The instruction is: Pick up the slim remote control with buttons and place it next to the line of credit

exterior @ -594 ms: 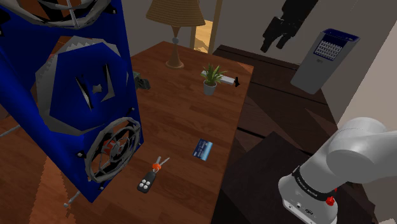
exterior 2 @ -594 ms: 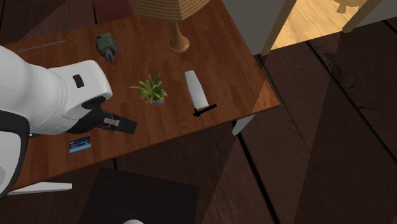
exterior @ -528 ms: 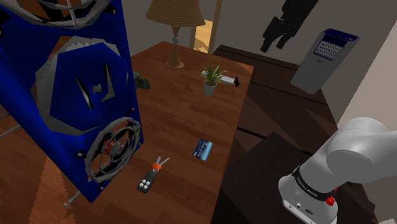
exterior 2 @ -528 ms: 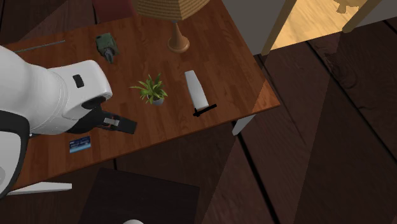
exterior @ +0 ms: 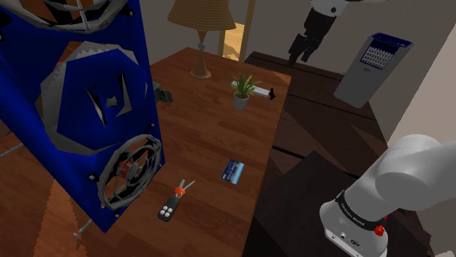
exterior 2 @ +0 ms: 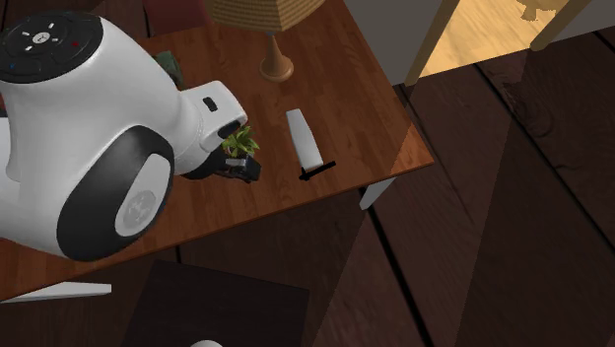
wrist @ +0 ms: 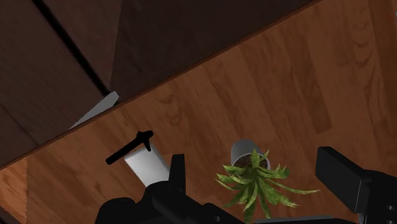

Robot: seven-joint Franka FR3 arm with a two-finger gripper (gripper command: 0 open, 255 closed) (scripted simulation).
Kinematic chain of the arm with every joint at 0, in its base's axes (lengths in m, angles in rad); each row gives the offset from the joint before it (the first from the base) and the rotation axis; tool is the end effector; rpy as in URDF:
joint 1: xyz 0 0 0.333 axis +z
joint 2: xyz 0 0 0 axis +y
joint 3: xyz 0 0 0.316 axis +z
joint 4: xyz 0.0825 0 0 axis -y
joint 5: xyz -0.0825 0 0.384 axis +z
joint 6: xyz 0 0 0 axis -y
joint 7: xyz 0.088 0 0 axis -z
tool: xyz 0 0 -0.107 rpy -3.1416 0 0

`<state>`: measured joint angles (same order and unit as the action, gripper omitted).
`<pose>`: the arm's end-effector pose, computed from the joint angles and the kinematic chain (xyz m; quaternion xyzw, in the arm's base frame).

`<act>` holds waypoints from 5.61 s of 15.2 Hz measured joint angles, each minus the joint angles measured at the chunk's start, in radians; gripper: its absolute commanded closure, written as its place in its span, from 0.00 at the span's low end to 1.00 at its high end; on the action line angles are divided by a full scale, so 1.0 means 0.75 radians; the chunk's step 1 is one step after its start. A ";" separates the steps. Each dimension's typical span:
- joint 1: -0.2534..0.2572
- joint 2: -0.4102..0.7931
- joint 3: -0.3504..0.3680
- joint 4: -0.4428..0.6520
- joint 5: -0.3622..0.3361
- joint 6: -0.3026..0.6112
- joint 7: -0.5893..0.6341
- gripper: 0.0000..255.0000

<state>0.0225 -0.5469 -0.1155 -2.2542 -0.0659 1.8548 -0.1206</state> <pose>0.3986 -0.0505 0.5806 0.9970 0.0269 0.0718 0.0094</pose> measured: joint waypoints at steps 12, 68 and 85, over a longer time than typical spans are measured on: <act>0.034 0.613 -0.161 0.284 0.072 0.237 -0.431 0.00; -0.064 1.367 -0.146 1.047 0.219 0.106 -0.862 1.00; 0.180 0.636 -0.050 0.075 0.055 0.360 -0.492 1.00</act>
<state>0.1577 -0.0701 -0.1533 -2.1980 -0.0247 2.1248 -0.4896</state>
